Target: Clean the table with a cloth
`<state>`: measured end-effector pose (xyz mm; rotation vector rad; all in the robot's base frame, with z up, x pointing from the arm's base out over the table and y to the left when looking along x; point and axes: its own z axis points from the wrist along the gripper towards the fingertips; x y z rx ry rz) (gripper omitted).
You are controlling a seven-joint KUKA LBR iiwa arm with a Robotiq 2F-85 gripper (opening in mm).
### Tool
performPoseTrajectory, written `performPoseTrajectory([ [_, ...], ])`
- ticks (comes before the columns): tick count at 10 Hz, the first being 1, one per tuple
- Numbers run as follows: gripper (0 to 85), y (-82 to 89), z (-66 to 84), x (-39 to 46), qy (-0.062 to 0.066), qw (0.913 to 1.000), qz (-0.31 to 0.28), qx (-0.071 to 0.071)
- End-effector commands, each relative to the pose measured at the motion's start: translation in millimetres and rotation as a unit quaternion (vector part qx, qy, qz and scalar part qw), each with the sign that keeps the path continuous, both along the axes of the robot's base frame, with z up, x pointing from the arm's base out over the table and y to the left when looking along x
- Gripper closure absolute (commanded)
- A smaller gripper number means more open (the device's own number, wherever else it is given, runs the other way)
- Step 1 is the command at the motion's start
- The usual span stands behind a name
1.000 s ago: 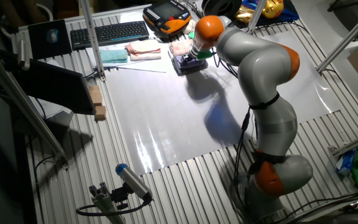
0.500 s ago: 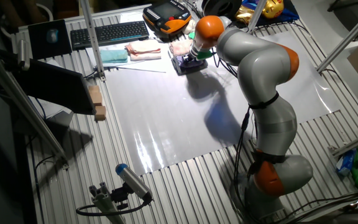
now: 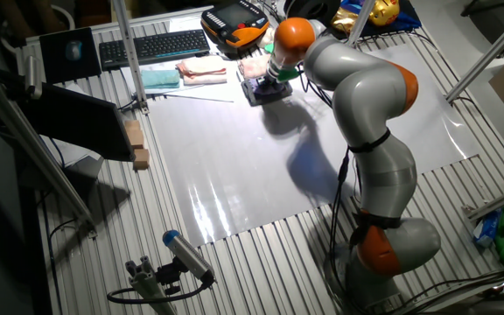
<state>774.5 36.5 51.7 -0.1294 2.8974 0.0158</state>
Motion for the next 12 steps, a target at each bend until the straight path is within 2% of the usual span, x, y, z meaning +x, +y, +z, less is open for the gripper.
performPoseTrajectory([
  [1, 85.0, 0.3, 1.1, 0.2, 0.003, 1.0, 0.003, -0.001],
  [5, 85.0, 1.1, 7.9, 0.3, 0.012, 0.9999, 0.001, -0.008],
  [7, 85.0, 1.4, 10.4, 1.3, 0.017, 0.9998, -0.006, -0.003],
  [9, 85.0, 2.0, 17.3, 2.1, 0.027, 0.9996, -0.007, -0.006],
  [12, 85.0, 2.0, 24.7, 2.1, 0.035, 0.9993, -0.009, -0.006],
])
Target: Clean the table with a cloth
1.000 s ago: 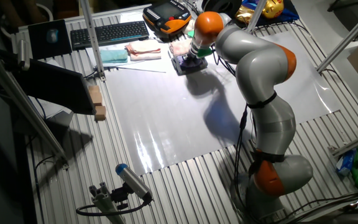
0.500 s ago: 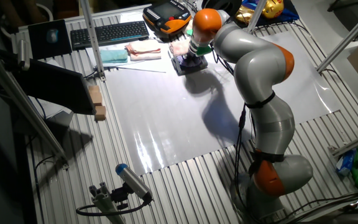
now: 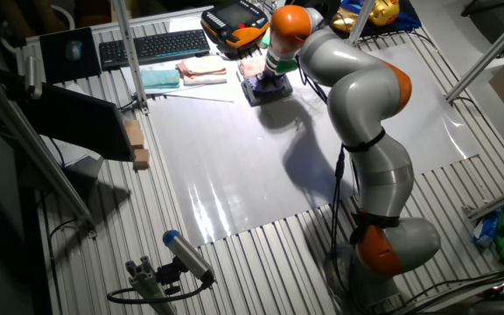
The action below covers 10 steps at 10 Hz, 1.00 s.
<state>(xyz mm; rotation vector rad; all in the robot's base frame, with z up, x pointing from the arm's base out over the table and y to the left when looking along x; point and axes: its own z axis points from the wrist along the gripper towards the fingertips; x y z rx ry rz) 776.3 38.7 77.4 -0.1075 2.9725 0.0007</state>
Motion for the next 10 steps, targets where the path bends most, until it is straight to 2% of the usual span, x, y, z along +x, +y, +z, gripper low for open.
performPoseTrajectory([
  [1, 85.0, 0.0, 3.0, 0.2, 0.003, 1.0, 0.0, 0.0],
  [6, 85.0, -2.5, 20.4, -0.3, 0.015, 0.9999, -0.001, 0.005],
  [10, 85.0, -6.8, 37.8, -12.4, 0.028, 0.9996, -0.001, 0.006],
])
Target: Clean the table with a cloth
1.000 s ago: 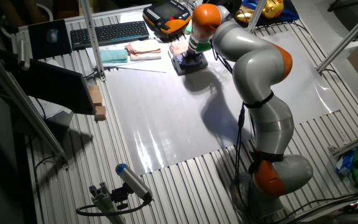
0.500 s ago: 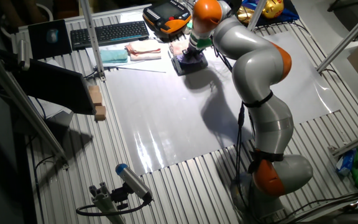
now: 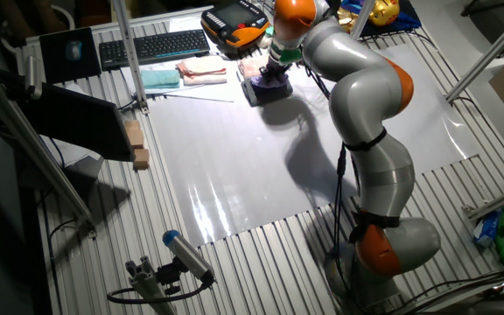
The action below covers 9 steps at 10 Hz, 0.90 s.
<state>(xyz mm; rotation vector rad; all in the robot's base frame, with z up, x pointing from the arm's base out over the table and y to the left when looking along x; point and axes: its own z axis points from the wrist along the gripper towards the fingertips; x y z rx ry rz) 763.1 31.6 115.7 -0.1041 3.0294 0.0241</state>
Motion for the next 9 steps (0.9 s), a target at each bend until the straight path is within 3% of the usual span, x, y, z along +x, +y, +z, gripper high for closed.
performPoseTrajectory([
  [1, 85.0, -1.6, 2.9, -4.3, 0.003, 1.0, 0.001, 0.001],
  [5, 85.0, -9.4, 4.8, -24.2, 0.019, 0.9996, 0.019, -0.002],
  [9, 85.0, -13.9, 3.8, -31.8, 0.016, 0.9997, 0.02, -0.002],
])
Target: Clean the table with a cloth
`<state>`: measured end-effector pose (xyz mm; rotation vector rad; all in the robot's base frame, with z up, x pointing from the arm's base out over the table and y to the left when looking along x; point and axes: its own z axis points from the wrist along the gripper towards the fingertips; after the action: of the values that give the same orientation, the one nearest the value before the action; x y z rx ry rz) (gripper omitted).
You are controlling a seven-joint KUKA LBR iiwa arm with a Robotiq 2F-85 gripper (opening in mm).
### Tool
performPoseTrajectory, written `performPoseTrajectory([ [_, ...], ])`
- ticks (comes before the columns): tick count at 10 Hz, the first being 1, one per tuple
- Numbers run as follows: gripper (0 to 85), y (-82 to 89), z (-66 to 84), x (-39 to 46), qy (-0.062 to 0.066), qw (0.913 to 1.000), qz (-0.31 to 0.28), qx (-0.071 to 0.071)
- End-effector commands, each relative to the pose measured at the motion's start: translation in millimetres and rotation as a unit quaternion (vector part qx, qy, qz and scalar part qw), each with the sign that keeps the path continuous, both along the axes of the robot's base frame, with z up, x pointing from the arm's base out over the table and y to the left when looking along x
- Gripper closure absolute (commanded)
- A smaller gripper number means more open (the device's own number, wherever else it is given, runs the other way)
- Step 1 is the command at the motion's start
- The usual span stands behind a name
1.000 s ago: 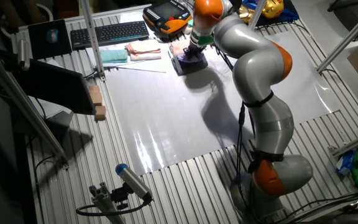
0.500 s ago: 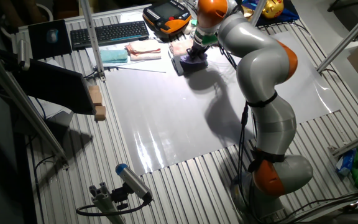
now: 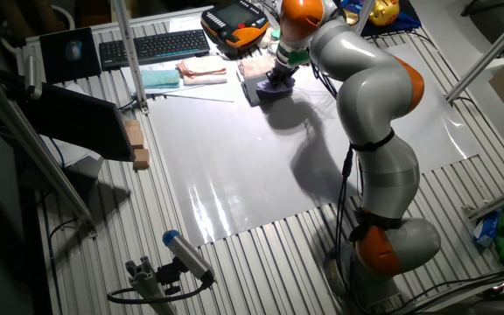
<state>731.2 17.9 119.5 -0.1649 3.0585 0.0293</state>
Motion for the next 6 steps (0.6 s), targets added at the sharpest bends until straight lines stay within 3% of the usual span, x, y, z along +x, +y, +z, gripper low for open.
performPoseTrajectory([
  [1, 85.0, -0.1, 0.0, 0.0, -0.001, 1.0, -0.002, 0.005],
  [3, 85.0, -0.1, 0.0, 0.0, 0.001, 0.9996, -0.022, 0.016],
  [4, 85.0, -0.1, 0.0, 0.0, -0.004, 0.9995, -0.028, 0.015],
  [5, 85.0, -0.1, 0.0, 0.0, -0.001, 0.9993, -0.034, 0.018],
  [6, 85.0, -0.1, 0.0, 0.0, 0.002, 0.9993, -0.038, 0.008],
])
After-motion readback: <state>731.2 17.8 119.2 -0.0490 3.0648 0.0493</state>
